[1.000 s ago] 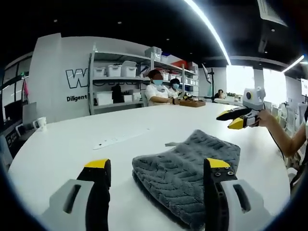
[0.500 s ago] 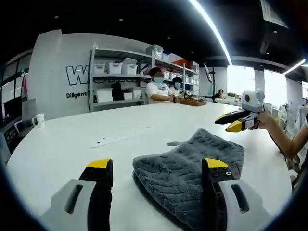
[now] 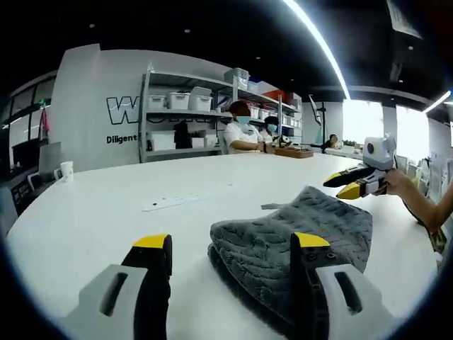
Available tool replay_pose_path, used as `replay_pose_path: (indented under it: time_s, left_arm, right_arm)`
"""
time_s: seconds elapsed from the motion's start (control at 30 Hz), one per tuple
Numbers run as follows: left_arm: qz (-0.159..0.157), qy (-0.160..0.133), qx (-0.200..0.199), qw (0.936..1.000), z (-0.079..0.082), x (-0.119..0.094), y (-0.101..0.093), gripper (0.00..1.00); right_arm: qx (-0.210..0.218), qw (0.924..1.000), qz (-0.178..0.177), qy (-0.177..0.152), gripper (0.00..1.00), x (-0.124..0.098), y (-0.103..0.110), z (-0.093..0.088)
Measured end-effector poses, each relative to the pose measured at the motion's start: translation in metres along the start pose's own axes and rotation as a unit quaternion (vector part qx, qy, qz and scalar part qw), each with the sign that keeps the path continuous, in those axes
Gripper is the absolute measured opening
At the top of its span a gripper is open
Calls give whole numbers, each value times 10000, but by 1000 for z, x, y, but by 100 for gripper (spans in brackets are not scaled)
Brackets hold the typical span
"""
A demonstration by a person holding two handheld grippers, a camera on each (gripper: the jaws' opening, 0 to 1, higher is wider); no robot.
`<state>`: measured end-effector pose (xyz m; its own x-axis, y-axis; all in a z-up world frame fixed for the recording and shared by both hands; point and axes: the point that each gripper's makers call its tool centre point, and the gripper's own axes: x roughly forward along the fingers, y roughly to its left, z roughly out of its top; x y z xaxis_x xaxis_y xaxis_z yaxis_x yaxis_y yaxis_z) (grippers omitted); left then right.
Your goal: Open the folded towel by lifting each exposed corner and separating the folded layers until the towel lies flat within the target outline without major curled edges
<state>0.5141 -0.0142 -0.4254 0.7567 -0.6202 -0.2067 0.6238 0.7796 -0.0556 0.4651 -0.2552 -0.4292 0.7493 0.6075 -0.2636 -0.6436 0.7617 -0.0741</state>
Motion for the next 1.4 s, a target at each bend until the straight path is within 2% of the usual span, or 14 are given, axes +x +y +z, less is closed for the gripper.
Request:
replay_pose_path:
  time_s: [0.13, 0.2, 0.27, 0.4, 0.47, 0.8, 0.97, 1.4]
  left_arm:
    - [-114, -12, -97, 9999, -5, 4, -1, 59]
    - [-173, -14, -357, 9992, -11, 6, -2, 58]
    - [-211, -40, -423, 9989, -12, 6, -2, 59]
    - [-140, 40, -324, 9994, -16, 7, -1, 56]
    - [-143, 59, -342, 9993, -19, 8, 0, 55]
    - [-195, 72, -365, 9991, -23, 11, -4, 48]
    - [-302, 38, -352, 9989, -22, 12, -9, 40]
    - [-455, 51, -457, 9979, -25, 16, -15, 27]
  right_arm:
    - [153, 9998, -159, 18, 31, -3, -8, -11]
    - [310, 9993, -183, -109, 31, -5, -11, -10]
    - [288, 9993, -192, -163, 30, -5, -10, -7]
    - [259, 9992, -203, -226, 30, -2, -8, -5]
    - [282, 9994, -125, -150, 29, 1, -6, -10]
    - [355, 9992, -59, -152, 25, 4, -2, -11]
    - [470, 9988, -21, -155, 25, 6, -1, -13]
    - [1166, 9930, 100, -140, 23, 13, 1, -21]
